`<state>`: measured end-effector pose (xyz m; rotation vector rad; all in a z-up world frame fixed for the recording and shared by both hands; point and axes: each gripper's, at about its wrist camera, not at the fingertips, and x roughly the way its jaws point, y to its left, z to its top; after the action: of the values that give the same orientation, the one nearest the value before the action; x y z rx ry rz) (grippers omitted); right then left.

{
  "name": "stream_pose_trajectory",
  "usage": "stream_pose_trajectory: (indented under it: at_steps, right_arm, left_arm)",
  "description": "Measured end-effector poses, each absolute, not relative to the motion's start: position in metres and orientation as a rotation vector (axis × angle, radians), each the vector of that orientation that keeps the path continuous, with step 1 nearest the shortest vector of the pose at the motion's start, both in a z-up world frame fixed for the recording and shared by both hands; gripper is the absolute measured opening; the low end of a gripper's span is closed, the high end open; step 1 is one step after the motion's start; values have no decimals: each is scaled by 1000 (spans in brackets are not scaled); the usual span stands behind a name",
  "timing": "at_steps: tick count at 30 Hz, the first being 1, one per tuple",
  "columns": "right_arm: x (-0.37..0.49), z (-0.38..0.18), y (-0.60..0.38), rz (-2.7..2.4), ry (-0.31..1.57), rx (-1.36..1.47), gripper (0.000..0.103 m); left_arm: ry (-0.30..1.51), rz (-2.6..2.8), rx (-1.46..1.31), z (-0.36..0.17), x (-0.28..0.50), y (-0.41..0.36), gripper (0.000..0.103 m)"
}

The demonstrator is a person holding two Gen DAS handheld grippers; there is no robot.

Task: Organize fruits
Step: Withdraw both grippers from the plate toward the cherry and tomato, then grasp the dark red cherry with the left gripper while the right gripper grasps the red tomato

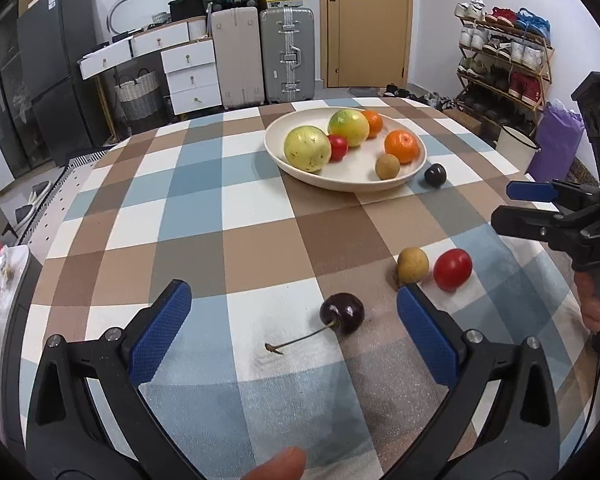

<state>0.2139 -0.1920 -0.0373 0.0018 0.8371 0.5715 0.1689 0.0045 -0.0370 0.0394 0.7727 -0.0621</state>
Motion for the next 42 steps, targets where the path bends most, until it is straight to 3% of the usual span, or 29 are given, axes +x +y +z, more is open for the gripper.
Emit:
stream_pose_trajectory:
  at_steps: [17, 21, 25, 32, 39, 42]
  right_arm:
    - [202, -62, -149, 667, 911, -158, 102]
    - [204, -67, -145, 677, 926, -176, 98]
    - [202, -70, -139, 688, 929, -212, 83]
    - [196, -70, -131, 700, 907, -263, 72]
    - [193, -69, -129, 700, 892, -288, 65]
    - [192, -68, -128, 707, 884, -289, 57]
  left_arm:
    - [862, -103, 93, -61, 190, -2, 102]
    - [886, -131, 88, -65, 194, -3, 91]
    - [913, -162, 79, -69, 197, -4, 76]
    - [913, -207, 68, -70, 197, -7, 57]
    - [894, -268, 54, -66, 192, -9, 24]
    - [888, -269, 63, -65, 190, -10, 24]
